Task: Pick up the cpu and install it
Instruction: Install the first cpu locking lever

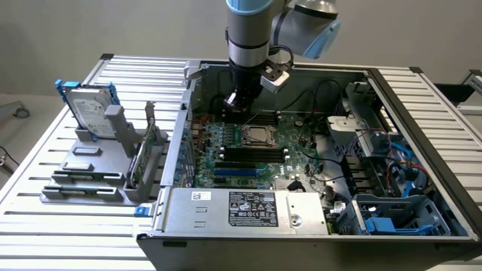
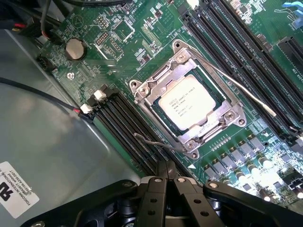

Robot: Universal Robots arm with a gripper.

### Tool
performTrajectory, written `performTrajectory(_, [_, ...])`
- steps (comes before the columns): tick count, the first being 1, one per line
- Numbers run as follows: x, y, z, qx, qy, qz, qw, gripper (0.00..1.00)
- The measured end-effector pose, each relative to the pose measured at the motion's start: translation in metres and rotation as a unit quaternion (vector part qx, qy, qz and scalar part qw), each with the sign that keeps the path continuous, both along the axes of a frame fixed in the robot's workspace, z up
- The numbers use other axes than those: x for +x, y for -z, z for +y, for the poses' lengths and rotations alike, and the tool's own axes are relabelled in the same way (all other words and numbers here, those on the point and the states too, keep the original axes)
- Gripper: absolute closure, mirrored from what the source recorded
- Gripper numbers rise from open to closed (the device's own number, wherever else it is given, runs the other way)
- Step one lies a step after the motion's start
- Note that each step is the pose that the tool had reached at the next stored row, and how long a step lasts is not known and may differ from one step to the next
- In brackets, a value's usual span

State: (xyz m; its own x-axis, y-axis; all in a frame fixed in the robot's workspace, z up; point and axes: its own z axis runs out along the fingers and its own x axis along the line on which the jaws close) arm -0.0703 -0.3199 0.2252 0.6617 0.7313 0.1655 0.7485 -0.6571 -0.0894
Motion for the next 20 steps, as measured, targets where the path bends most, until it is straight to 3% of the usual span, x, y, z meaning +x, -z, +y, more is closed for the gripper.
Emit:
performTrajectory(2, [0.0,0.0,-0.0021,0.0,0.0,0.0,1.0,0.89])
performTrajectory(4, [0.0,0.0001,-0.007,0.0001,0.0,0.0,1.0,0.89])
performTrajectory(17, [0.0,0.0001,-0.0494,0.0001,0.0,-0.0001,1.0,0.89])
performTrajectory(20, [0.0,0.0001,-0.0494,0.0001,0.0,-0.0001,1.0,0.89])
